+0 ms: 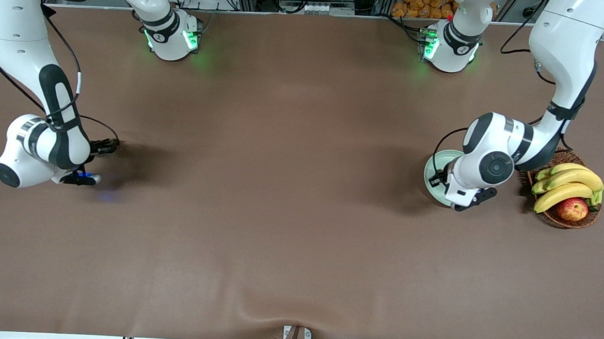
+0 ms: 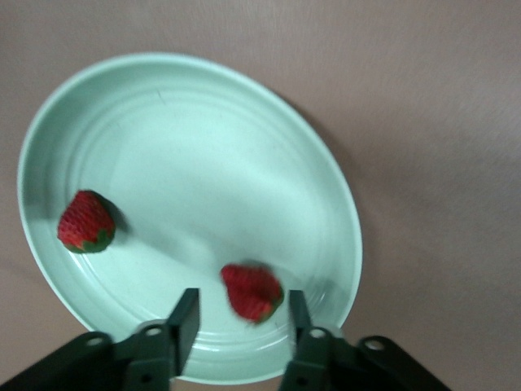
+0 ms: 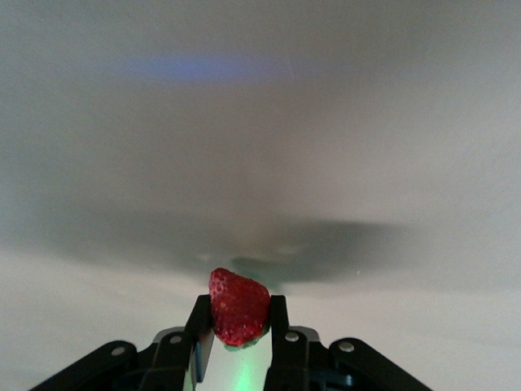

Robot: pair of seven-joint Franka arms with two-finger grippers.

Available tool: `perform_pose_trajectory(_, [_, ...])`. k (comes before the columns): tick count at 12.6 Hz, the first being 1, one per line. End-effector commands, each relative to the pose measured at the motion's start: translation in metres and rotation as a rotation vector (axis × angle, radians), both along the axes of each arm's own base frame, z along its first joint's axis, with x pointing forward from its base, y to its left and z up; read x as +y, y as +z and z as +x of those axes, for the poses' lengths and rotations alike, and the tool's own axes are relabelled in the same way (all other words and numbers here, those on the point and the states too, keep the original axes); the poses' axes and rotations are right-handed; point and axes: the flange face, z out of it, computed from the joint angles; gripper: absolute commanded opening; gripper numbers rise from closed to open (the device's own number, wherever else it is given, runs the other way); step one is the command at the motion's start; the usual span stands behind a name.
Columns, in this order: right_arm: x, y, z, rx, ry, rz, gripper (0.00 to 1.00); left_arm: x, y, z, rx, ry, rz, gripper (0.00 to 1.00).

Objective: Collect all strawberries into plate
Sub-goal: 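Place the strawberry on the plate with the left gripper while the right gripper lifts, then set the last strawberry mid-table with the right gripper while the left gripper approaches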

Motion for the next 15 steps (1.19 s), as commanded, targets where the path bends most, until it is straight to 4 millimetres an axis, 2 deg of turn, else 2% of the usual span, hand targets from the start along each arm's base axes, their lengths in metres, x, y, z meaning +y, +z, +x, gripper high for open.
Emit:
perform_pose_trajectory(1, [0.058, 0.065, 0.049, -0.038, 0.086, -0.021, 0.02, -0.005, 0.047, 0.019, -0.085, -0.001, 0.005, 1.0])
perform_pose_trajectory(3, [0.119, 0.095, 0.073, -0.066, 0.096, -0.061, 0.02, -0.019, 0.081, 0.035, -0.096, -0.009, 0.002, 1.0])
perform_pose_trajectory(5, [0.201, 0.103, 0.081, -0.1, 0.084, 0.005, 0.02, -0.035, 0.118, 0.049, -0.107, -0.014, -0.014, 1.0])
perform_pose_trajectory(7, [0.283, 0.099, 0.075, -0.096, 0.016, 0.127, 0.02, -0.052, 0.148, 0.057, -0.122, -0.033, -0.025, 1.0])
perform_pose_trajectory(10, [0.378, 0.089, 0.065, -0.144, 0.005, 0.244, 0.02, -0.08, 0.173, 0.058, -0.154, -0.067, -0.051, 1.0])
perform_pose_trajectory(11, [0.407, 0.077, 0.055, -0.13, 0.007, 0.274, 0.02, -0.087, 0.181, 0.058, -0.168, -0.075, -0.059, 1.0])
perform_pose_trajectory(12, [0.431, 0.065, 0.046, -0.122, 0.019, 0.286, 0.03, -0.091, 0.189, 0.059, -0.171, -0.08, -0.062, 1.0])
perform_pose_trajectory(15, [0.483, 0.031, 0.03, -0.18, 0.013, 0.24, 0.12, -0.102, 0.213, 0.057, -0.161, -0.093, -0.062, 1.0])
